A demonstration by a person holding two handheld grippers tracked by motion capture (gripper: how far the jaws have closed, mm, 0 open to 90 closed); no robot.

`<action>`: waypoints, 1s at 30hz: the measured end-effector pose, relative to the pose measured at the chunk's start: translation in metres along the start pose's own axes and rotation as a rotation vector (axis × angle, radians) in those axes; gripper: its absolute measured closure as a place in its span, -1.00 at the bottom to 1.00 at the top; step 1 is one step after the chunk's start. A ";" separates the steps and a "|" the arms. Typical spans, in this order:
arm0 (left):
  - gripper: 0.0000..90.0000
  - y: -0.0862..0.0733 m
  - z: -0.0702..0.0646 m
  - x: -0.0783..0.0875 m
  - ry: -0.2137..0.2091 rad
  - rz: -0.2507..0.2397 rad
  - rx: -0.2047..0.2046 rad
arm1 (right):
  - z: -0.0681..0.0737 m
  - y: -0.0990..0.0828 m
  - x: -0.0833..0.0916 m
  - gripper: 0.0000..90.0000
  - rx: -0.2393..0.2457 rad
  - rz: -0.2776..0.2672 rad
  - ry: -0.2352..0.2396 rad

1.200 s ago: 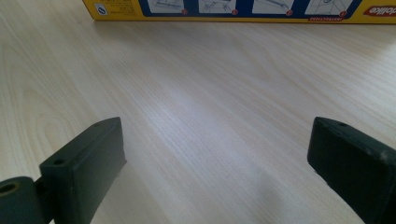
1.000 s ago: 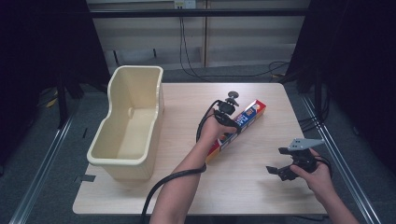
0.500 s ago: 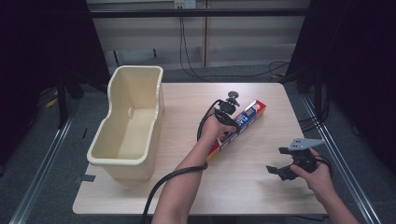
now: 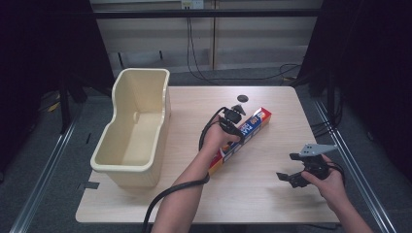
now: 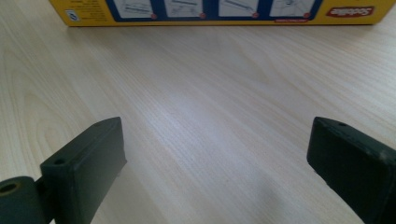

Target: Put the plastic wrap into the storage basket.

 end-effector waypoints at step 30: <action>-0.13 0.010 0.002 -0.016 0.018 0.076 0.023 | -0.001 0.002 0.001 -0.91 -0.004 -0.011 -0.011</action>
Point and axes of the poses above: each handheld gripper's, and its own axes: x roughly backward along the jaws, y roughly out of its top, z roughly to its left, the point moved 1 cm from there along -x, roughly forward along the jaws, and after that the axes turned 12 degrees about y, right-handed, at the moved point
